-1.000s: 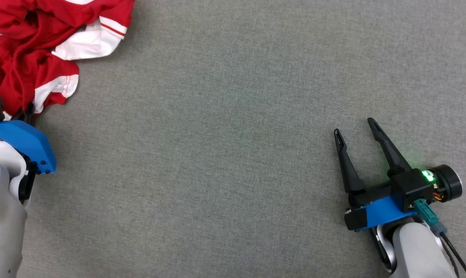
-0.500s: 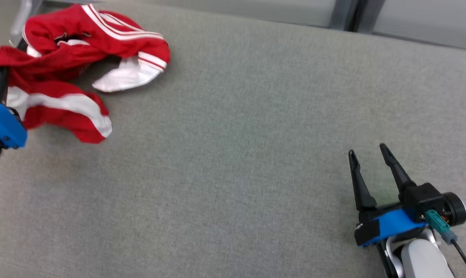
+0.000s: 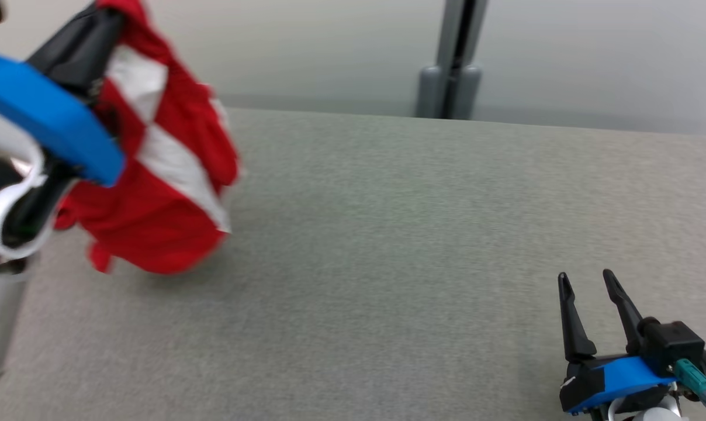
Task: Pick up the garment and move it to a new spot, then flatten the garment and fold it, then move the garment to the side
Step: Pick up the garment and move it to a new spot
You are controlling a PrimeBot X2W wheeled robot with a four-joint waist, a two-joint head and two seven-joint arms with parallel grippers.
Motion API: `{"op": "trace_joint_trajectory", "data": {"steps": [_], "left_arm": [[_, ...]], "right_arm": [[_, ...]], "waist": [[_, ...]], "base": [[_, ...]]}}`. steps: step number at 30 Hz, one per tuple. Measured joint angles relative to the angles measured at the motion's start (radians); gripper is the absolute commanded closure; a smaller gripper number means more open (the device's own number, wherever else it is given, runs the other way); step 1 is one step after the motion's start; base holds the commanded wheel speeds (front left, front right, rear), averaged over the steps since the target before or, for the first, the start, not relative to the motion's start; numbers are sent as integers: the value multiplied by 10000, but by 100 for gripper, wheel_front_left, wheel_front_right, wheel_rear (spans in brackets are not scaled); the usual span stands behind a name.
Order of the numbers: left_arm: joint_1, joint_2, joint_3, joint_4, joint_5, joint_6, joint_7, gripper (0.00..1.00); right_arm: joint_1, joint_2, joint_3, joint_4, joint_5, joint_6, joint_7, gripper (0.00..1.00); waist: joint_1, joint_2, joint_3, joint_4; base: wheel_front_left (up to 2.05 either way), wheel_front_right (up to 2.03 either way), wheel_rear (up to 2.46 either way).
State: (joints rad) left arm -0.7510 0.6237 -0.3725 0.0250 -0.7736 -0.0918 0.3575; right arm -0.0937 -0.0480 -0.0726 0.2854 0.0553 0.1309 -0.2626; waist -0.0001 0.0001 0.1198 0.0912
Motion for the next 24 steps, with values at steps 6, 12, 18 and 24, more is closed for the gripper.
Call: {"op": "trace_joint_trajectory", "data": {"steps": [6, 12, 18, 24], "left_arm": [[-1174, -1921, -522, -642, -539, 692, 412, 100], [-1245, -3898, -978, -215, -1087, 1808, 403, 100], [781, -4190, -1555, 1530, -708, 2247, -500, 100], [2561, -4096, -1480, 4222, -602, 2324, -1916, 100]], "right_arm": [[143, -2, -184, 38, 196, 0, 2, 0], [148, 0, -405, 35, 328, -2, 0, 0], [-41, -2, -502, 86, 349, -2, 0, 0], [-267, -2, -401, 84, 424, -2, 0, 0]], "waist": [[0, 0, -278, -952], [0, 0, -292, -1711], [2, 0, 56, -2047], [2, 0, 466, -2245]], "base": [[0, 0, 0], [0, 0, 0], [0, 0, 0], [0, 0, 0]]}}
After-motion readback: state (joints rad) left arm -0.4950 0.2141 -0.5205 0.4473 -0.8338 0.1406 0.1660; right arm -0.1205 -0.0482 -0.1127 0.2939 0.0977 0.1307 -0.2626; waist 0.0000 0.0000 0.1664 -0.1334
